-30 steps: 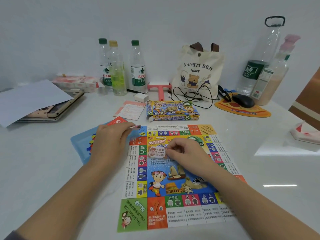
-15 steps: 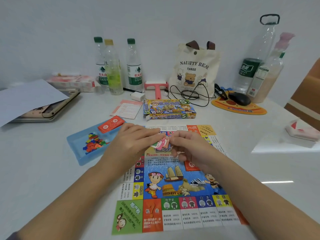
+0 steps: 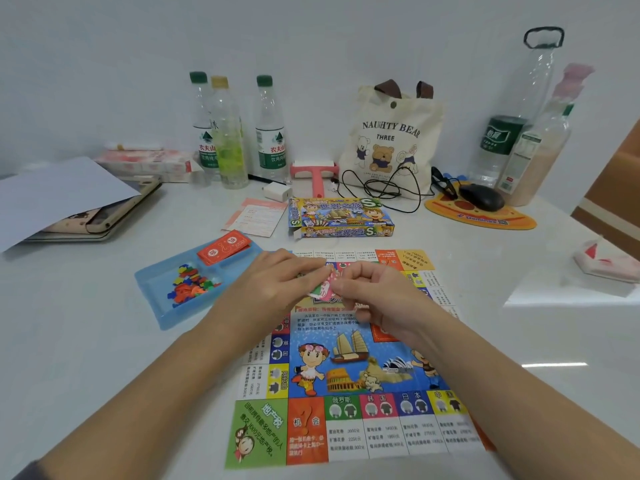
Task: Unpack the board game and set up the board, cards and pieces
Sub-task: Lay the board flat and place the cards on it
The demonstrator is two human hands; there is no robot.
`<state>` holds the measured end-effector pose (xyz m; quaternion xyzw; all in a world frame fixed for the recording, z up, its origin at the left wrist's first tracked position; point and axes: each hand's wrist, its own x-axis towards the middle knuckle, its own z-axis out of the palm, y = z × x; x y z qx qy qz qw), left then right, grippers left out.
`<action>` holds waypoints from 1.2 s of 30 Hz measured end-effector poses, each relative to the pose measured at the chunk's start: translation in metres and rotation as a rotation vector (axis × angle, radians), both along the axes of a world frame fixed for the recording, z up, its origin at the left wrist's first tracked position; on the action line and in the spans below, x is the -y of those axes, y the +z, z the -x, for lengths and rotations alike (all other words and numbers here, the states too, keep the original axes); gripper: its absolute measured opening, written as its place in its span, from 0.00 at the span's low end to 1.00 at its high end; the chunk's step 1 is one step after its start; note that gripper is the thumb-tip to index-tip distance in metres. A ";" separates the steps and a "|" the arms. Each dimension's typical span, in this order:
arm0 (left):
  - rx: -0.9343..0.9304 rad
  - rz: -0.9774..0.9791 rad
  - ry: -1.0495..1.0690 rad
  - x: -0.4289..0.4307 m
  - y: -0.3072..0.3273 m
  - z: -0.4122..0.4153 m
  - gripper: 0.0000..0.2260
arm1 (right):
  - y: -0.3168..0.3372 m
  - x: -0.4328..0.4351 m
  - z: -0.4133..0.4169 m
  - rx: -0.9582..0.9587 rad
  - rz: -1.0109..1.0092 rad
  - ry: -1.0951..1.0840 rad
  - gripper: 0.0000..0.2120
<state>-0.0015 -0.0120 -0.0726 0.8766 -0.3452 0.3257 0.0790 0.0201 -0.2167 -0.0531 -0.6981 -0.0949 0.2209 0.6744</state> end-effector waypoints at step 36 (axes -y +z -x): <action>-0.487 0.435 0.053 0.002 -0.004 0.011 0.17 | -0.004 0.000 0.001 0.108 0.177 -0.138 0.12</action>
